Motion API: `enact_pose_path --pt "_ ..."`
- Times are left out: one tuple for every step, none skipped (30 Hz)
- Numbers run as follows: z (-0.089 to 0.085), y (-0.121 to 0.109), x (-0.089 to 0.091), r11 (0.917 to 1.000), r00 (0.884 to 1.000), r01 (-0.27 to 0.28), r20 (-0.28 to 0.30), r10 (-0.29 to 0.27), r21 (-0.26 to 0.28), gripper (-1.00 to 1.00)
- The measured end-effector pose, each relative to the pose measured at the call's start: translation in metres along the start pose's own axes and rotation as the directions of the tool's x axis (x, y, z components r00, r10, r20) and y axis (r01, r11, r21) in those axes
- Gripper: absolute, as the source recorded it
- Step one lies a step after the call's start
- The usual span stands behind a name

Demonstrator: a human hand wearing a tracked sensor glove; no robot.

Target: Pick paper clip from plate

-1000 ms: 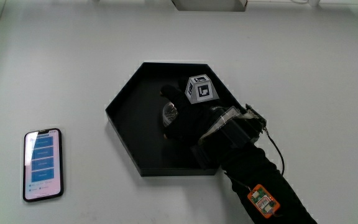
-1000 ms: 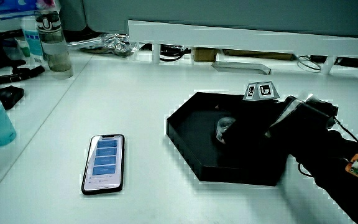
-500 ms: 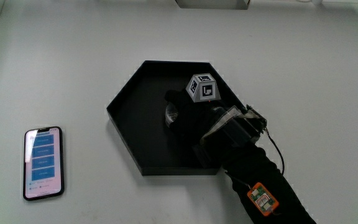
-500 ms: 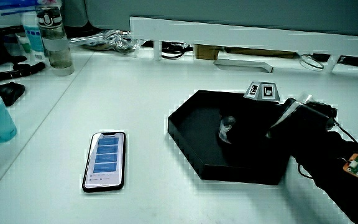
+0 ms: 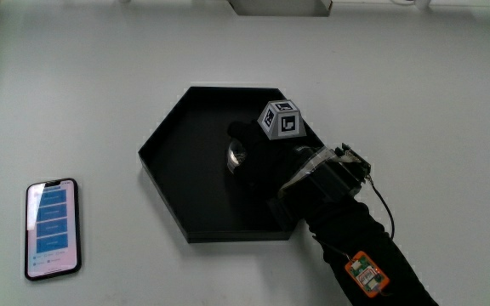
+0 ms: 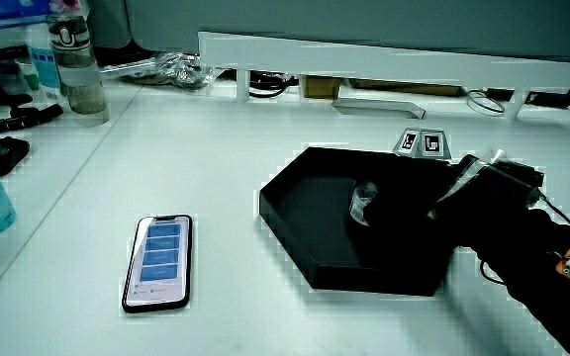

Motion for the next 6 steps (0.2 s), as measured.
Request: enact_pose_path --pt "0.002 -0.003 0.0 0.9999 1.0 -0.01 -0.003 0.01 0.009 1.0" --pt "0.003 -0.003 0.001 0.9999 1.0 0.007 0.013 -0.007 0.013 1.0" --pt "0.006 -0.005 0.003 0.9995 1.0 0.005 0.012 -0.006 0.03 1.0" --pt "0.009 -0.007 0.006 0.999 1.0 0.005 0.014 -0.006 0.044 1.0" --pt "0.012 -0.009 0.009 0.999 1.0 -0.002 0.006 0.002 0.044 1.0" --pt "0.018 -0.015 0.012 0.9981 0.999 -0.041 -0.019 0.042 0.047 1.0"
